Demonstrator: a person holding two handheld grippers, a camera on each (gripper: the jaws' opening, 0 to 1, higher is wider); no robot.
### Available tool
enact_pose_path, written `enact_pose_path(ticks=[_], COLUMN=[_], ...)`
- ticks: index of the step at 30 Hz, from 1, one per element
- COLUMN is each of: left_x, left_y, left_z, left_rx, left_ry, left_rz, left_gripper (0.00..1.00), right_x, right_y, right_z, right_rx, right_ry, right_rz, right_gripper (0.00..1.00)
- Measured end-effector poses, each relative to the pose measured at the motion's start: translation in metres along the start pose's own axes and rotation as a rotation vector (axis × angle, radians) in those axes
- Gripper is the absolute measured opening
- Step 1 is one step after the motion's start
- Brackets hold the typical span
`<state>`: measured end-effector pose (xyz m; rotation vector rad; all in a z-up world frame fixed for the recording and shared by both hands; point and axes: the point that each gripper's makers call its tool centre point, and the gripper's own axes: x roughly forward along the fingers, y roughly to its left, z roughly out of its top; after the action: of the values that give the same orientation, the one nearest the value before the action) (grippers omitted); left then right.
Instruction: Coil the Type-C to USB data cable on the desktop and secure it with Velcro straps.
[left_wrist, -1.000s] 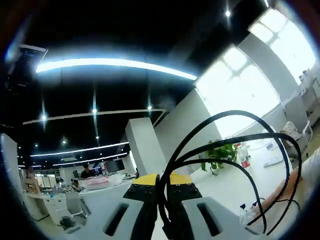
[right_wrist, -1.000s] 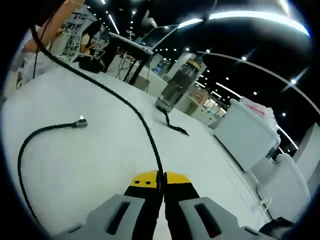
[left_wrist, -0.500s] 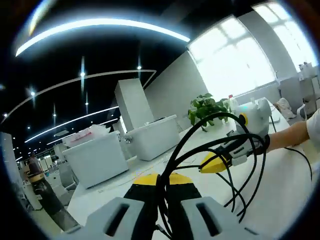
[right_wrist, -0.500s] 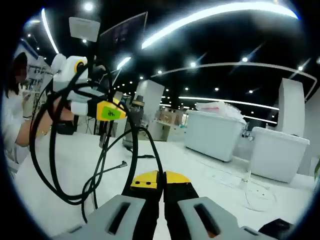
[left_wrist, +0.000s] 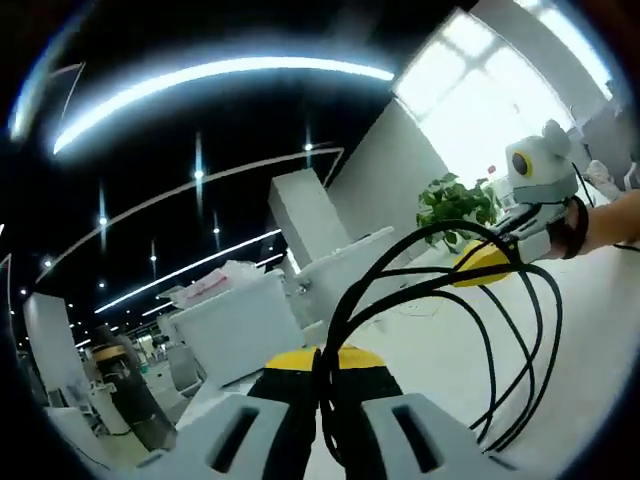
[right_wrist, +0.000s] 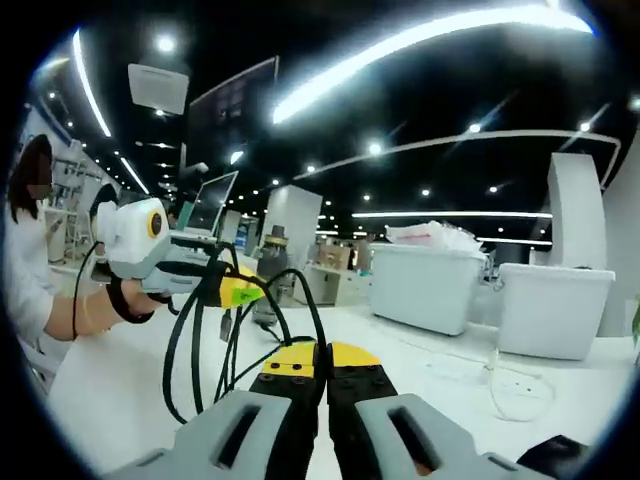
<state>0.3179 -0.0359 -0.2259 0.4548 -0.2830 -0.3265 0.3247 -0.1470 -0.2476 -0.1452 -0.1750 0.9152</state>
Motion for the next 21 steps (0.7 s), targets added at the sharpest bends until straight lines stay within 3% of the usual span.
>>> enact_pose_path(ticks=[3, 7, 10, 14, 21], left_x=[-0.003, -0.008, -0.008, -0.008, -0.005], left_y=[0.005, 0.010, 0.009, 0.010, 0.008], left_z=[0.003, 0.014, 0.010, 0.008, 0.010], left_rx=[0.064, 0.091, 0.126, 0.154, 0.181], left_ry=[-0.031, -0.127, -0.113, -0.123, -0.139], left_rz=[0.059, 0.105, 0.117, 0.130, 0.122], left_gripper=[0.05, 0.07, 0.07, 0.08, 0.12], right_x=[0.000, -0.002, -0.003, -0.002, -0.005], right_y=[0.015, 0.005, 0.017, 0.023, 0.051], right_z=[0.007, 0.009, 0.013, 0.015, 0.020], right_rx=[0.078, 0.031, 0.115, 0.090, 0.238], right_ry=[-0.033, -0.029, -0.058, -0.060, -0.081], right_rz=[0.065, -0.011, 0.071, 0.104, 0.281], right_gripper=[0.02, 0.02, 0.02, 0.02, 0.02])
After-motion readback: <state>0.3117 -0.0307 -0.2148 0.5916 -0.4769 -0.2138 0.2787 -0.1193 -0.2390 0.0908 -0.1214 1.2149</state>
